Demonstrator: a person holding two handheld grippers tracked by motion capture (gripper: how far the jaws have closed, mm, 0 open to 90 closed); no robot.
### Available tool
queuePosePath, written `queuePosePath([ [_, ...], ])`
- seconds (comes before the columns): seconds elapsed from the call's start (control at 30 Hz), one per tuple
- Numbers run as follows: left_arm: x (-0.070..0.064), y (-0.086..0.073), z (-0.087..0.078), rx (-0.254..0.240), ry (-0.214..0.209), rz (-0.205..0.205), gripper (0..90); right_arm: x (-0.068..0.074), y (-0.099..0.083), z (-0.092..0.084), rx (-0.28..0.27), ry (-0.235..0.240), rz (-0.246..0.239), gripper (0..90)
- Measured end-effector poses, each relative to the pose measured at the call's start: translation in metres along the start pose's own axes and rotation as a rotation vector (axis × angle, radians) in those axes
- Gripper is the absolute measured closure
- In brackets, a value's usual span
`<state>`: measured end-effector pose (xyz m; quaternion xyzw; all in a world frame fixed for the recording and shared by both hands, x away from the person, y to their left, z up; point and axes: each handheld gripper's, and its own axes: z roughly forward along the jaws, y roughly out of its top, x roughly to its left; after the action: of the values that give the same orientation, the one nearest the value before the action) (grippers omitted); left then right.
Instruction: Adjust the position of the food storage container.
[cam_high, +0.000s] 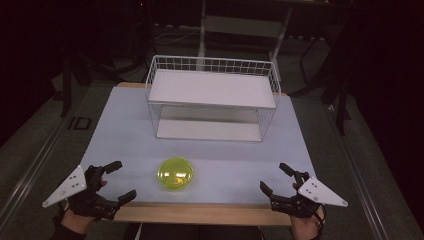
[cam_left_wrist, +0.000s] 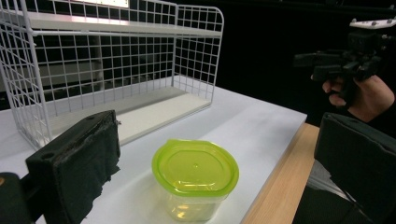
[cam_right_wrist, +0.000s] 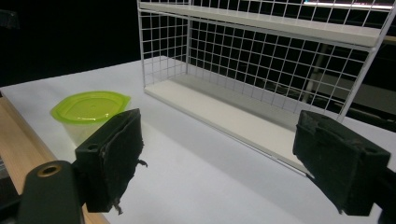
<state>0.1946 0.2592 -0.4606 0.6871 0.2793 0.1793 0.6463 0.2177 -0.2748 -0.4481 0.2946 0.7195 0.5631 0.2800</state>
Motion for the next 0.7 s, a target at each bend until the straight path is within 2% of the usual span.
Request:
queuePosePath([
  [0.27, -0.0018, 0.0008, -0.0004, 0.003, 0.006, 0.021, 1.2, 0.0028, 0.0021, -0.0013, -0.009, 0.014, 0.0, 15.5],
  [0.37, -0.0027, 0.0005, 0.0012, 0.028, 0.019, 0.017, 1.2, 0.0049, 0.0038, -0.0023, -0.02, 0.025, -0.004, 14.4],
  [0.43, -0.003, 0.0026, 0.0013, 0.06, 0.016, -0.032, 1.2, 0.0062, 0.0039, -0.0016, -0.016, 0.019, -0.01, 14.1],
  [0.47, -0.0037, 0.0037, 0.0015, 0.084, 0.032, -0.047, 1.2, 0.0065, 0.0039, -0.0013, -0.016, 0.025, -0.007, 14.1],
  [0.5, -0.0042, 0.004, 0.0014, 0.094, 0.049, -0.031, 1.2, 0.007, 0.004, -0.0011, -0.017, 0.02, -0.011, 14.0],
  [0.53, -0.0043, 0.0042, 0.0016, 0.106, 0.039, -0.024, 1.2, 0.0078, 0.0042, -0.0008, -0.013, 0.013, -0.016, 14.0],
  [0.63, -0.0049, 0.0039, 0.0054, 0.16, 0.053, -0.036, 1.3, 0.0089, 0.0044, -0.0008, -0.013, 0.015, -0.022, 14.0],
  [0.7, -0.0064, 0.0043, 0.0074, 0.175, 0.071, -0.015, 1.9, 0.0094, 0.0044, -0.0012, -0.015, 0.015, -0.022, 14.0],
])
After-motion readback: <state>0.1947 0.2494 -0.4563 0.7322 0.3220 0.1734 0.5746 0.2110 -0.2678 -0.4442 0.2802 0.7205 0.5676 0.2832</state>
